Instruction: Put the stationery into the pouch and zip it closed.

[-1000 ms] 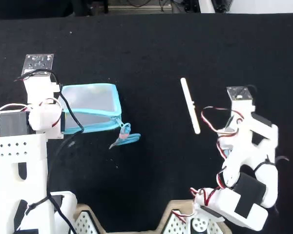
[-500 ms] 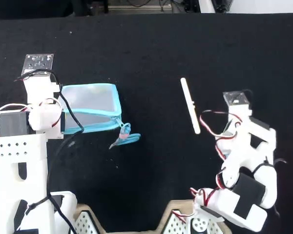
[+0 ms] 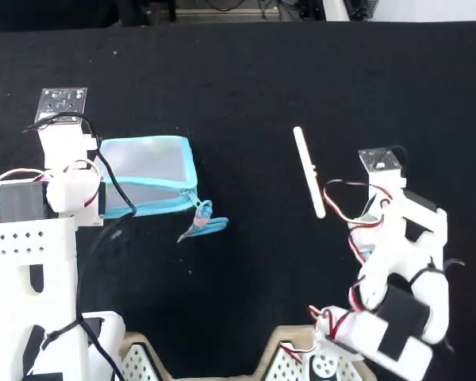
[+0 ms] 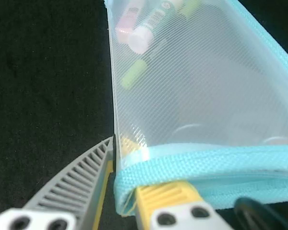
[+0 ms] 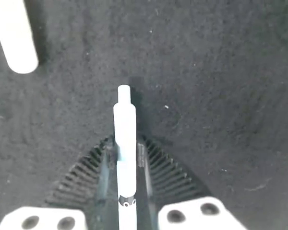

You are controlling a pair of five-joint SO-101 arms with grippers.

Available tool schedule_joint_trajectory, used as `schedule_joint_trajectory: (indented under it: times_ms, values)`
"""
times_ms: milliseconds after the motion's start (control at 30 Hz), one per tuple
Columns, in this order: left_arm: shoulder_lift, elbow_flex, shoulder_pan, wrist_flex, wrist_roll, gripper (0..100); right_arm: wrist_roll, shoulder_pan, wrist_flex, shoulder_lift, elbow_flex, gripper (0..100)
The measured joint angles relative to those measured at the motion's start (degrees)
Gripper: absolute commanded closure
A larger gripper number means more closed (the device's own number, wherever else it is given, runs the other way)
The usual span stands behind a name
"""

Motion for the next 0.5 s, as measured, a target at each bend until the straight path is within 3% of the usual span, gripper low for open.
schedule_joint_trajectory:
  times_ms: [200, 300, 500]
  values:
    - [0.0, 0.0, 0.0, 0.0, 0.0, 97, 0.0, -1.3, 12.7, -10.5, -3.4, 98.7]
    - [0.0, 0.0, 0.0, 0.0, 0.0, 97, -0.4, -5.7, 21.4, -17.8, -6.8, 98.7]
    - [0.0, 0.0, 0.0, 0.0, 0.0, 97, -10.5, -18.9, 32.5, -36.3, -17.1, 98.7]
